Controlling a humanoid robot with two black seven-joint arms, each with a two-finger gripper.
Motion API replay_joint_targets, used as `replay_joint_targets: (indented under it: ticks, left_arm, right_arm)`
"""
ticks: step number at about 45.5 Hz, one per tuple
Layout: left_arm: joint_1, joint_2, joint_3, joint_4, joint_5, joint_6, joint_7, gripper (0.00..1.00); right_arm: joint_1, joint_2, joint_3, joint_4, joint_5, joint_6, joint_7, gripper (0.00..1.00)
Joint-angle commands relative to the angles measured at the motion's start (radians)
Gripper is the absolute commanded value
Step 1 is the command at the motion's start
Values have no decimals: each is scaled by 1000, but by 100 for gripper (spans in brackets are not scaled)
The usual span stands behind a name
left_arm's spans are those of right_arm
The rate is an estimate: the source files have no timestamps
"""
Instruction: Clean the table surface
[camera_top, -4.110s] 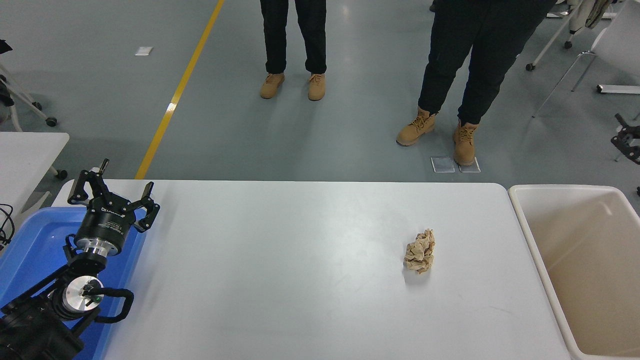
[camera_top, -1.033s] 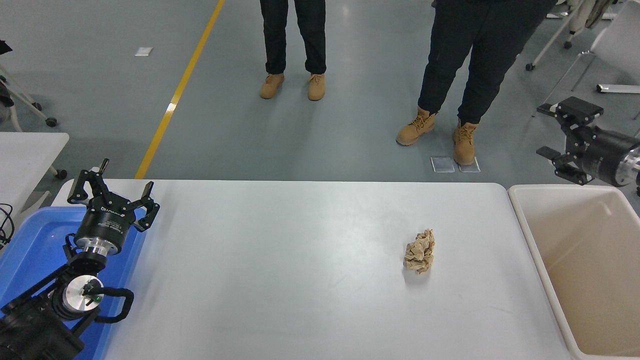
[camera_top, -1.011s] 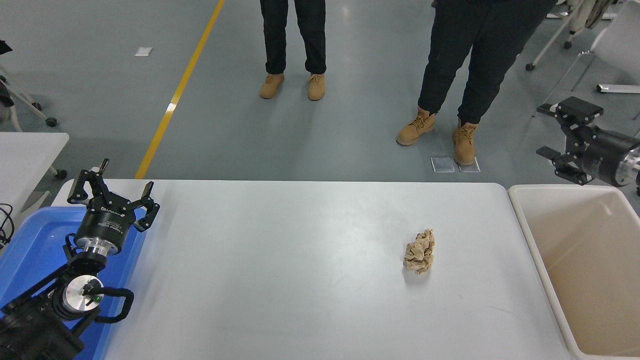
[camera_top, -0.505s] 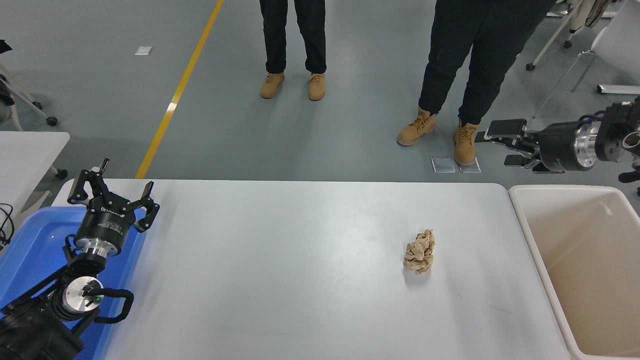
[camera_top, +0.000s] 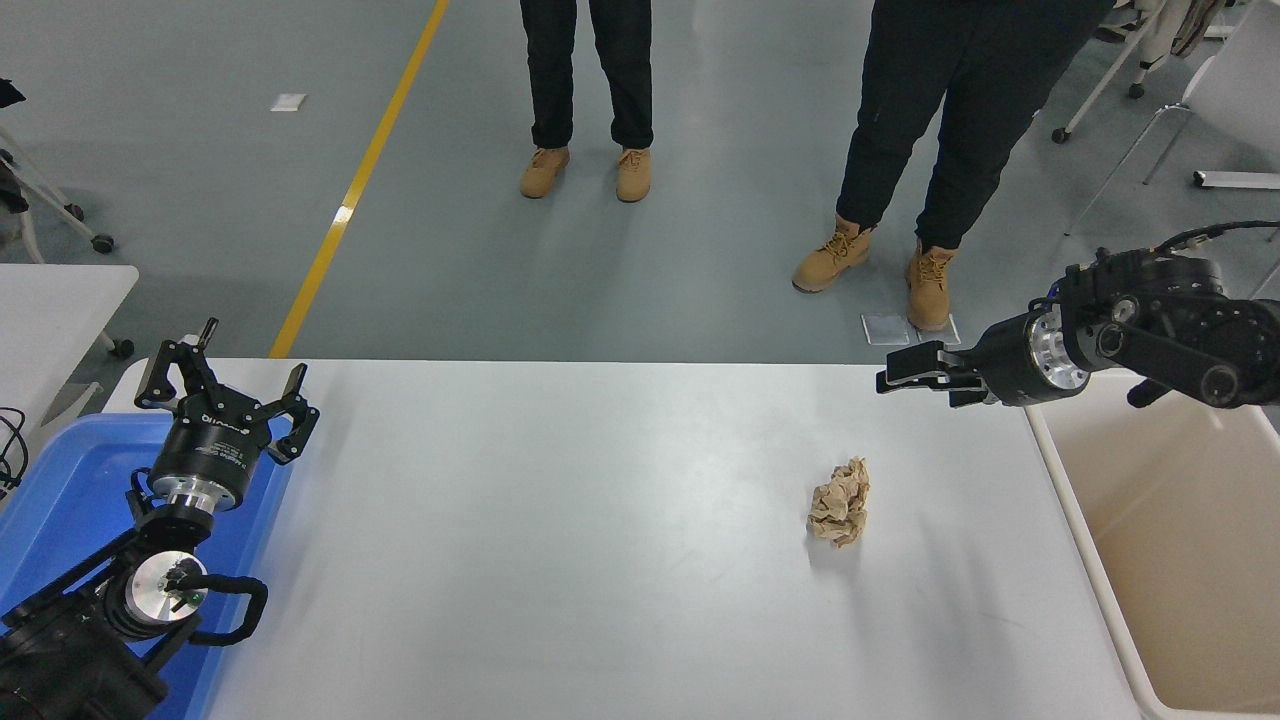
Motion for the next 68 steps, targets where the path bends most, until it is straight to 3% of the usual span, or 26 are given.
replay_joint_targets:
  ticks: [1,37,68]
  left_arm:
    - [0,0,0,0,-1,0,0,99]
    - [0,0,0,0,1,0,0,99]
    - [0,0,0,0,-1,0,0,99]
  right_arm:
    - [-59,56,-54,-46,-77,-67,-10,99]
    - [16,224,-123,-8,-61,-73,-20,99]
    - [-106,247,-121,-117,-70,-108,-20,99]
